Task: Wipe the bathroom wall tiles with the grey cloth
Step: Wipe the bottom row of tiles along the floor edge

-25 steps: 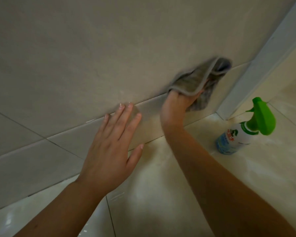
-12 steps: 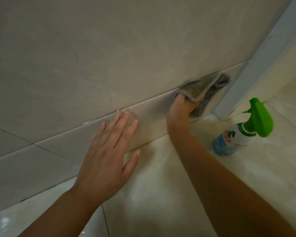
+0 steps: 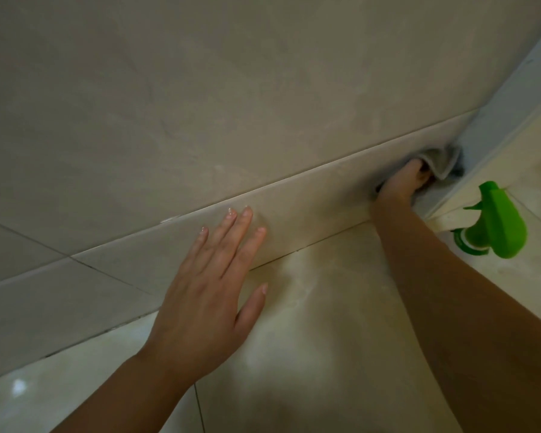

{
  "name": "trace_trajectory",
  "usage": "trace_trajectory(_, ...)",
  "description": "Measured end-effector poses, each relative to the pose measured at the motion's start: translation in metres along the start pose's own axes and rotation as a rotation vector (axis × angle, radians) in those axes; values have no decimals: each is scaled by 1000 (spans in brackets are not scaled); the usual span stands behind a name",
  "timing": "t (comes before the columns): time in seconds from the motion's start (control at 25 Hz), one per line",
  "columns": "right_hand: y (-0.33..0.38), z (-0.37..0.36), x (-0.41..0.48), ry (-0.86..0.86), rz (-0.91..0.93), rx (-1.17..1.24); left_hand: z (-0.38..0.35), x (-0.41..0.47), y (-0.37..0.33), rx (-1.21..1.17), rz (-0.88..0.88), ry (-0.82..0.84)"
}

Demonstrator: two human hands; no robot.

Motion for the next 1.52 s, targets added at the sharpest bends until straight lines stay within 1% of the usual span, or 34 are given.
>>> trace_trajectory(0.12,-42,0,-10,126,-264,-11,4,-14,5,-17,8,0)
trace_trajectory(0.2,-62,-4,-21,151,-330,52,4,-24,11,-6,17,4)
trace_trajectory(0.28,-70,-12,-39,148,-350,120,8,-35,18,-6,34,5)
trace_trajectory(0.36,-82,-19,-59,178,-326,145,13,-43,24,-4,43,2)
trace_trajectory(0.4,-87,-21,-73,219,-296,92,16,-46,28,3,52,-1)
trace_trajectory(0.52,-92,-23,-115,321,-57,-263,26,-53,38,2,82,-22)
trace_trajectory(0.6,-99,-28,-137,374,-137,-251,29,-59,41,-3,90,-32)
trace_trajectory(0.64,-105,-33,-149,381,-226,-204,30,-63,42,-1,91,-32)
trace_trajectory(0.68,-111,-37,-163,390,-373,-120,30,-66,43,1,90,-29)
trace_trajectory(0.72,-119,-43,-181,420,-527,21,31,-68,44,5,86,-25)
trace_trajectory(0.76,-127,-50,-200,456,-586,106,32,-70,45,9,80,-25)
trace_trajectory(0.8,-131,-53,-217,469,-564,118,33,-70,46,10,76,-26)
trace_trajectory(0.84,-129,-57,-229,453,-505,82,34,-69,46,9,72,-31)
trace_trajectory(0.92,-109,-58,-227,376,-423,88,36,-64,46,-3,69,-48)
trace_trajectory(1.0,-83,-56,-191,182,-287,58,38,-58,43,-27,61,-75)
trace_trajectory(1.04,-72,-53,-167,93,-216,6,39,-57,42,-35,59,-83)
trace_trajectory(1.08,-63,-49,-142,45,-150,-1,39,-56,41,-38,60,-87)
trace_trajectory(1.2,-59,-37,-92,28,-132,2,35,-59,43,-33,70,-73)
trace_trajectory(1.24,-65,-34,-94,44,-162,2,32,-61,44,-33,67,-62)
trace_trajectory(1.28,-79,-31,-95,50,-239,17,30,-63,44,-34,63,-53)
trace_trajectory(1.32,-101,-36,-91,60,-253,28,28,-64,45,-33,59,-46)
trace_trajectory(1.36,-119,-41,-101,61,-225,12,27,-63,45,-29,54,-42)
trace_trajectory(1.4,-123,-45,-131,77,-170,-24,25,-62,45,-27,51,-39)
trace_trajectory(1.48,-89,-44,-200,134,-23,-33,25,-56,45,-32,48,-49)
trace_trajectory(1.52,-71,-46,-211,151,65,-1,24,-53,45,-35,48,-59)
Point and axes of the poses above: each hand's wrist, its own x-axis towards the middle knuckle, its own z-axis out of the back of the hand, y = z × x, the point moved 2 cm from there along x, towards the middle knuckle, and after that the axes turned 8 degrees about -x, right-handed, at the moved point
